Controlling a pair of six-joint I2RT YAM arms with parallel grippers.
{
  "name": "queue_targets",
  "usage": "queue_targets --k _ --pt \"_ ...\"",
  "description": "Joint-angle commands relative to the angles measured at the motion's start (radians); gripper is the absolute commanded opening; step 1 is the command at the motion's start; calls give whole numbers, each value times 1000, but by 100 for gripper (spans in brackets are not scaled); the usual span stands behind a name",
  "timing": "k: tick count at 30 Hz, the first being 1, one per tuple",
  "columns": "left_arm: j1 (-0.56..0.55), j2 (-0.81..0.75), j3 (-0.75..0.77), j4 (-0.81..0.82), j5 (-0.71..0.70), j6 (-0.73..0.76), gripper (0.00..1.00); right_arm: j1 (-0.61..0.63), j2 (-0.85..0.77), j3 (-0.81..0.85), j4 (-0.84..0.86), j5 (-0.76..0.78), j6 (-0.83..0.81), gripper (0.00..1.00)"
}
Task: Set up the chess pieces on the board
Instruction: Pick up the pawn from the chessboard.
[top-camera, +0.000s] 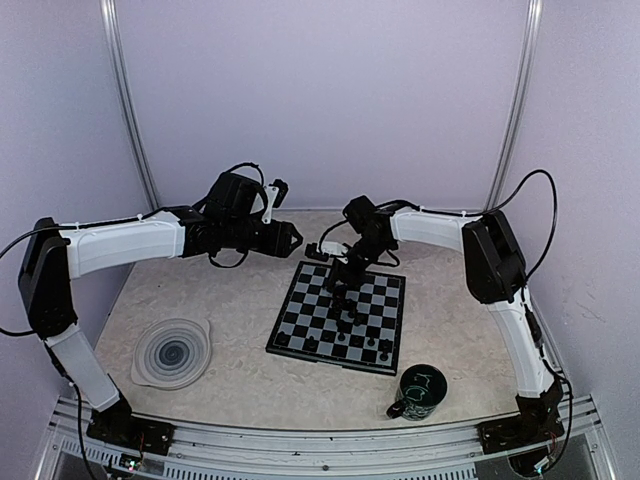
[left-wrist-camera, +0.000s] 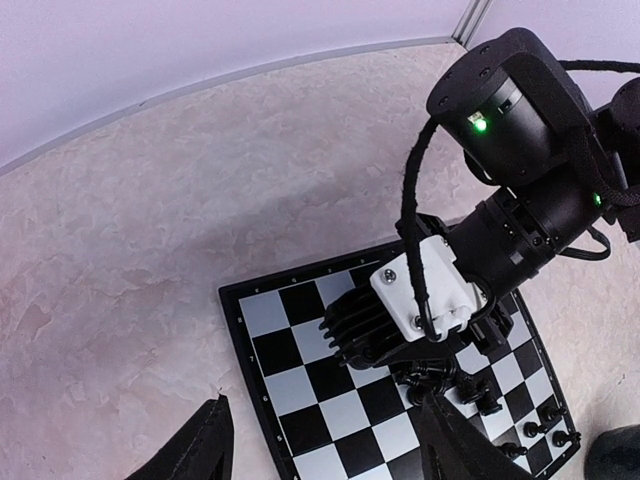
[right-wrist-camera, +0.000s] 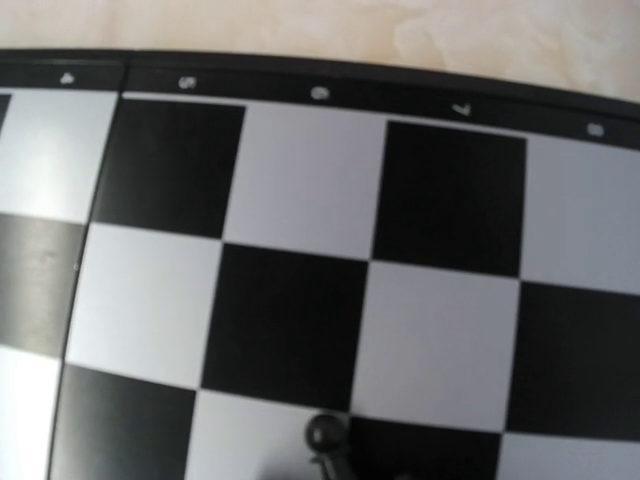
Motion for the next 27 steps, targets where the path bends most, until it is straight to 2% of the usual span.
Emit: queue_targets --k 1,8,12,21,27 --pt "12 -7 20 -5 15 2 64 9 36 15 -55 -17 -20 29" --pt "12 -5 20 -5 20 -5 64 8 4 -23 -22 1 -1 14" --pt "17 -9 10 15 34 -16 64 9 -67 -57 -4 -4 16 10" --pt "24 -42 -59 151 158 -36 63 -10 -421 -319 123 -107 63 9" --pt "-25 -32 -75 279 261 -145 60 -46 -643 -567 305 -211 168 9"
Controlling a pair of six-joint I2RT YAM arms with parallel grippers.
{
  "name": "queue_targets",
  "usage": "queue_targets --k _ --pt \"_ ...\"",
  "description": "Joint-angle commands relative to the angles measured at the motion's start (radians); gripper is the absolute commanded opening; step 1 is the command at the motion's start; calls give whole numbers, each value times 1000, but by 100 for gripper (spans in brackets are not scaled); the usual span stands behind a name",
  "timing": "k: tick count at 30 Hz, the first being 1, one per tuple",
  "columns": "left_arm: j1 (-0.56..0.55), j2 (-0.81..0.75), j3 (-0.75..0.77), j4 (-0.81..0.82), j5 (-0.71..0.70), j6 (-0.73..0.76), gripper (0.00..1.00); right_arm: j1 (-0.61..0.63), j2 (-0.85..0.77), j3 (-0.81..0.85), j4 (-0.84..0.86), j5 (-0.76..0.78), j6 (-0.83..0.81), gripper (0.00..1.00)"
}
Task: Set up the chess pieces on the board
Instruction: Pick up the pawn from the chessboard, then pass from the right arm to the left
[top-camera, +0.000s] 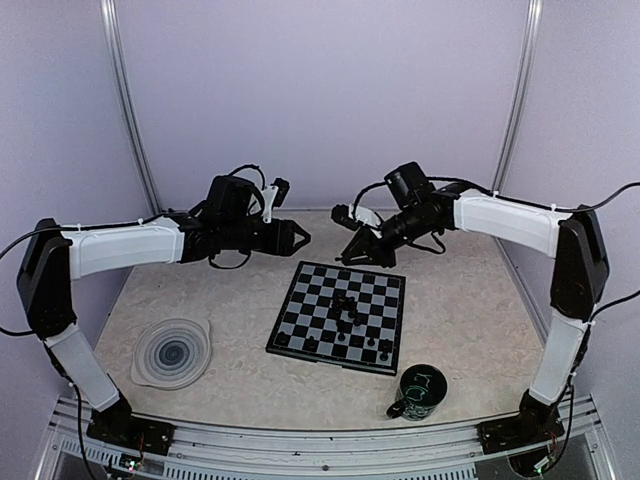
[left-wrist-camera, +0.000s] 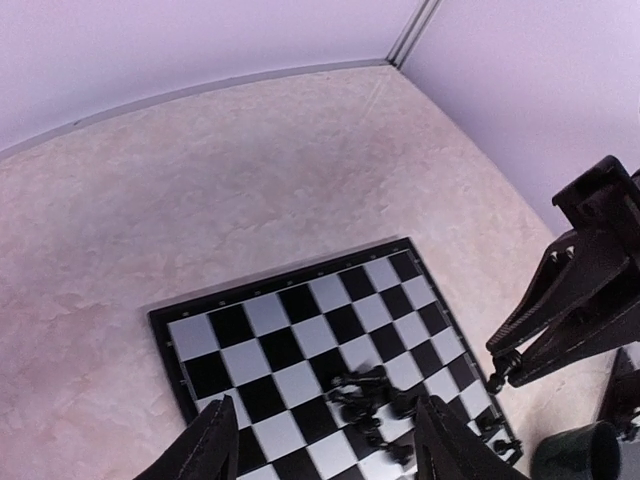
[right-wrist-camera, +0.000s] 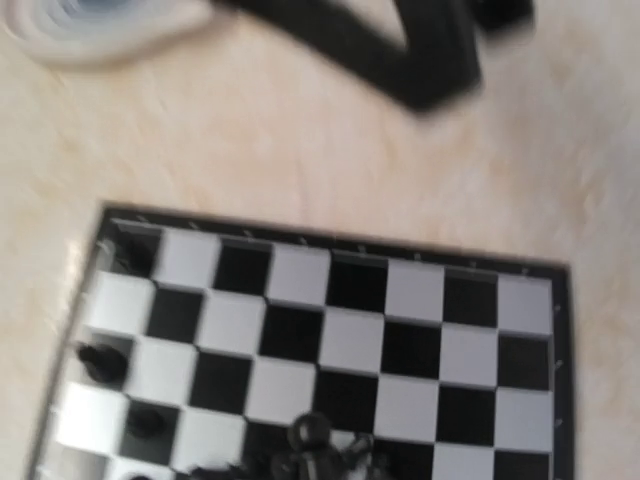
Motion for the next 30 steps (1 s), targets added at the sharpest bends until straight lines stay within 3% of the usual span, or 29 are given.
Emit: queue_targets --k 1,9,20,30 --pt "-54 -28 -19 171 124 -105 59 -38 -142 -190 180 -110 105 9" --pt "-164 33 -35 426 177 -264 59 -96 -219 -310 294 -228 180 9" --pt "-184 129 0 452 169 -374 56 -131 -259 -329 311 -301 192 10" --pt "-185 154 -18 541 243 -422 39 -137 -261 -340 310 -327 185 12"
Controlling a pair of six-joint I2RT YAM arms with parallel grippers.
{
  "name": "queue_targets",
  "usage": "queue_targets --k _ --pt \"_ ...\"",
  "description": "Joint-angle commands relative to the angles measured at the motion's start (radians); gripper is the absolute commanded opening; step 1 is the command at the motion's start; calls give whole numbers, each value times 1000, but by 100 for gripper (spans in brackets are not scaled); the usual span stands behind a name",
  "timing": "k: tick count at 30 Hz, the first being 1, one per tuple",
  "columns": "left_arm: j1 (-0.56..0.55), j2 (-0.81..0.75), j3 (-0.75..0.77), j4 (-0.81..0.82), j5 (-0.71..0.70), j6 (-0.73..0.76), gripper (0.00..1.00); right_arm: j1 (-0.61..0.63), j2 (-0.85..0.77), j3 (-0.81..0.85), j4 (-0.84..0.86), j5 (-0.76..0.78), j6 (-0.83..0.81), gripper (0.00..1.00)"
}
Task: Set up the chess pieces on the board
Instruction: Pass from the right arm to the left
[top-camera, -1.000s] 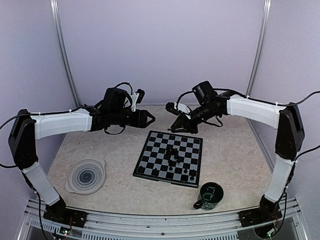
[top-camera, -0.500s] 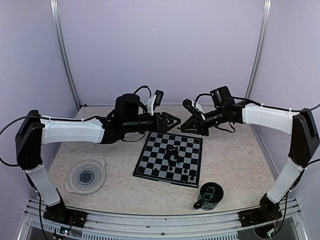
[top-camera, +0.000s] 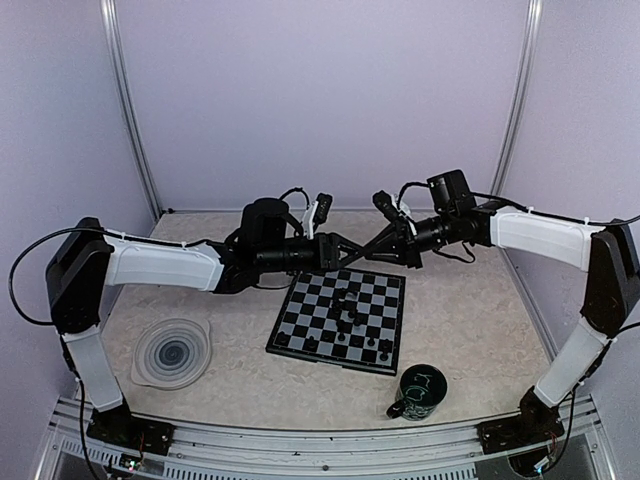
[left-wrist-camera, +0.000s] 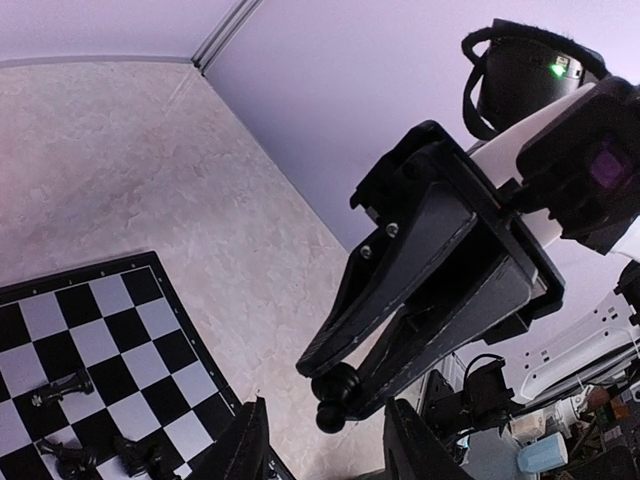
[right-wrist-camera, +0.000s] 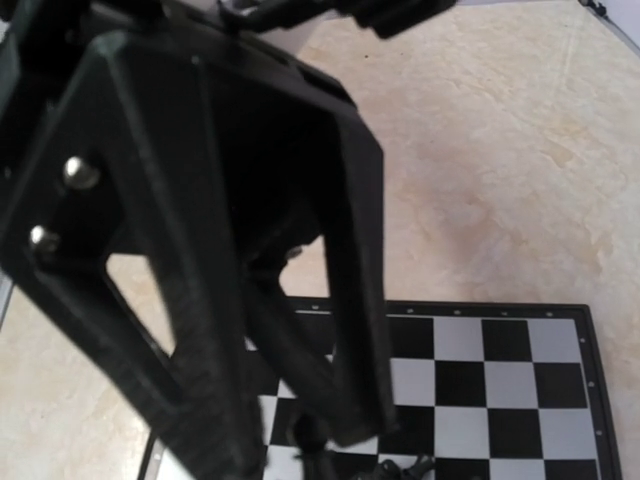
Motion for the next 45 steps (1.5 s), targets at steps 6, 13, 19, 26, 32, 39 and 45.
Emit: queue_targets --k 6,13,19,26,32,39,45 --pt "3 3 -7 120 55 -42 29 -7 -29 -20 12 -47 -4 13" --pt "5 7 -13 137 63 -54 17 -6 -32 -20 7 -51 -7 14" --pt "5 11 -10 130 61 -56 13 -7 -32 -20 9 -51 -4 14" --pt "3 35 11 110 79 -62 11 -7 -27 -20 12 -48 -1 14" --pt "5 34 11 106 85 -57 5 -7 -23 -20 14 -43 -1 15" --pt "7 -39 46 -176 19 137 3 -58 -36 -18 -21 -46 -27 42" --pt "-26 -101 90 -679 -188 402 3 -130 -56 -18 -68 -58 -91 49"
